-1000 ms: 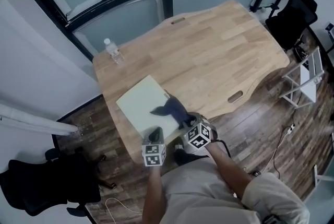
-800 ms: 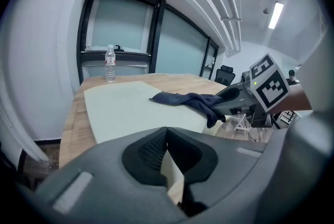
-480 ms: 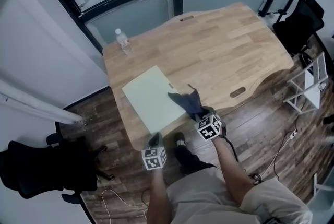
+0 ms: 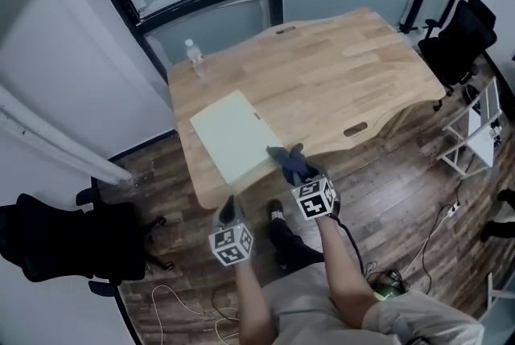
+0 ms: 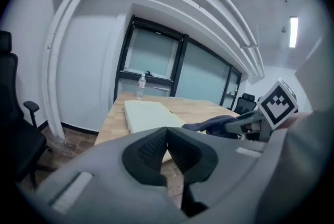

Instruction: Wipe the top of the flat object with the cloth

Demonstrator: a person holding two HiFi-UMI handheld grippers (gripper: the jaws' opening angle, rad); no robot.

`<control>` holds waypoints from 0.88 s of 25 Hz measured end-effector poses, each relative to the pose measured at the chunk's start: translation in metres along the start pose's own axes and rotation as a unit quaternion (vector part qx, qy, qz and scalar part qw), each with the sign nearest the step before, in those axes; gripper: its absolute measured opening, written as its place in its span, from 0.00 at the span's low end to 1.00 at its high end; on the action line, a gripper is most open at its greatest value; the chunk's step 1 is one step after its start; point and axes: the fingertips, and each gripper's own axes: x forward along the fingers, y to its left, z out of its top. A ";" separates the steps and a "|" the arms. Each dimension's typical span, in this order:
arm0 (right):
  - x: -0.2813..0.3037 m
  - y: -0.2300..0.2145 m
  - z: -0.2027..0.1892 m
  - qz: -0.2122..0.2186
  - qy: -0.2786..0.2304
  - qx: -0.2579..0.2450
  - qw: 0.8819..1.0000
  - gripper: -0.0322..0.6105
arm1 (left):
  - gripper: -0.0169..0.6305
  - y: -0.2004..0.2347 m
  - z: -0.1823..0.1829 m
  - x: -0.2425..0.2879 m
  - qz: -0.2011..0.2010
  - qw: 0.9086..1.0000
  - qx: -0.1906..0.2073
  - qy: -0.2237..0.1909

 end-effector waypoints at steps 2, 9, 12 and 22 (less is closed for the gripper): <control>-0.015 0.003 0.003 0.002 -0.024 0.000 1.000 0.21 | 0.04 -0.007 0.002 -0.012 -0.007 1.000 0.004 -0.010; -0.044 0.026 -0.002 0.044 -0.051 -0.012 0.998 0.21 | 0.04 -0.014 0.005 -0.040 -0.003 0.999 0.024 -0.027; -0.050 0.034 -0.002 0.059 -0.056 -0.013 0.997 0.21 | 0.04 -0.017 0.002 -0.046 -0.005 0.999 0.032 -0.021; -0.057 0.060 0.000 0.097 -0.049 -0.057 0.992 0.21 | 0.04 -0.020 0.005 -0.058 -0.011 0.999 0.047 -0.021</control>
